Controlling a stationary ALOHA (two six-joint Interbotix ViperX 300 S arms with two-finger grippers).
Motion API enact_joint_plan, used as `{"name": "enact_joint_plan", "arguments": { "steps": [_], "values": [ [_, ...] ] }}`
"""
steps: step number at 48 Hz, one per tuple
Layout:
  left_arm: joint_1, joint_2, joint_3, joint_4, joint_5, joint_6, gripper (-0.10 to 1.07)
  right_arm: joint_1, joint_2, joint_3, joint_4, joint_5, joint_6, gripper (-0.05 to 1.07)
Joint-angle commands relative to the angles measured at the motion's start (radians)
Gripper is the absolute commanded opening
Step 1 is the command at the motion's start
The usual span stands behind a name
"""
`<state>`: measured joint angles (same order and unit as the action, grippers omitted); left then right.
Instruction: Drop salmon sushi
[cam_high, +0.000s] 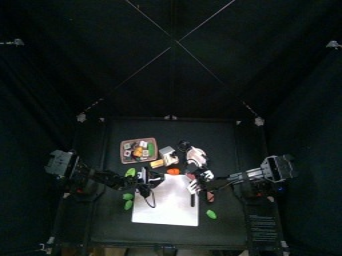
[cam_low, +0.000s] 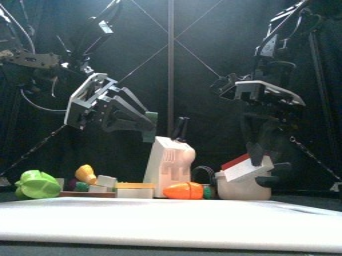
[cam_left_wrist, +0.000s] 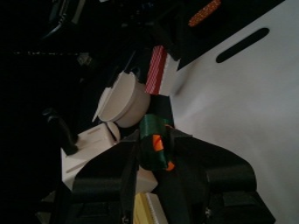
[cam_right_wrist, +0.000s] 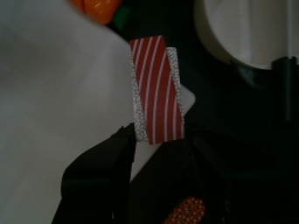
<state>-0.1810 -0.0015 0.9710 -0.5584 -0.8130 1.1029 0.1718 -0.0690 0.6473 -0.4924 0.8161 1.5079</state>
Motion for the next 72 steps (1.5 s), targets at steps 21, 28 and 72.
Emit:
{"name": "enact_joint_plan", "arguments": {
  "steps": [21, 28, 72],
  "values": [
    [-0.008, -0.100, 0.040, -0.169, -0.127, -0.005, 0.71, 0.103, 0.086, -0.012, -0.118, 0.012, 0.440, 0.39],
    [-0.009, -0.132, 0.051, -0.229, -0.137, -0.005, 0.71, 0.133, 0.126, -0.038, -0.137, 0.043, 0.545, 0.40],
    [-0.009, -0.149, 0.077, -0.252, -0.137, -0.005, 0.71, 0.198, 0.371, -0.350, -0.258, -0.018, 0.635, 0.41]
  ]
}}
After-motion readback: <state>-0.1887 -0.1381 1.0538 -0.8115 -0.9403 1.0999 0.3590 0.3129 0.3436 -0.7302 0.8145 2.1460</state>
